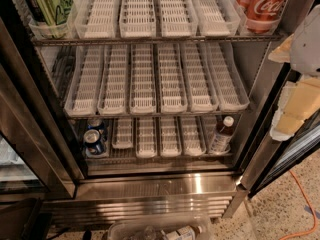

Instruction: Pick blue plastic bottle from bottom shelf of fridge

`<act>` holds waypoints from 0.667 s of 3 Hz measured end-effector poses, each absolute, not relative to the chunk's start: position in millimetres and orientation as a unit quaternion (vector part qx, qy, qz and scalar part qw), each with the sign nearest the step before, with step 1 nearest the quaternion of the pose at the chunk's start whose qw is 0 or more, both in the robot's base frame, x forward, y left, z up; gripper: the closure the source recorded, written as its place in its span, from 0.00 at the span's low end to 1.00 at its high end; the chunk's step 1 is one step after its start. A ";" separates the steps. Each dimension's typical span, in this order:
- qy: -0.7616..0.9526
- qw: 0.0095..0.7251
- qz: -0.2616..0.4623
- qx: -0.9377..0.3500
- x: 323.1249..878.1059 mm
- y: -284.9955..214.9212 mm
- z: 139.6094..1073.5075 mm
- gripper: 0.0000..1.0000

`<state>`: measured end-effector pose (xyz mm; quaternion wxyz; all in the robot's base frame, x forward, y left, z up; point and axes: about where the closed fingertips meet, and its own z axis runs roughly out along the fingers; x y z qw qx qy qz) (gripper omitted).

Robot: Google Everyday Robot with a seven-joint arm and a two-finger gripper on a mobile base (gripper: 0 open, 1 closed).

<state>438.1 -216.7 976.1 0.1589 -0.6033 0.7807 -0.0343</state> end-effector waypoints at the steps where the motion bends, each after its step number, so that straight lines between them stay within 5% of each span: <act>1: 0.781 0.159 -0.034 -0.603 438.2 -216.7 976.1 0.00; 2: 0.780 0.173 -0.045 -0.600 440.1 -220.9 962.5 0.00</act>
Offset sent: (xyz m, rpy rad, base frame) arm 0.0060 -0.0153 -0.0470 0.0056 -0.0927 -0.0247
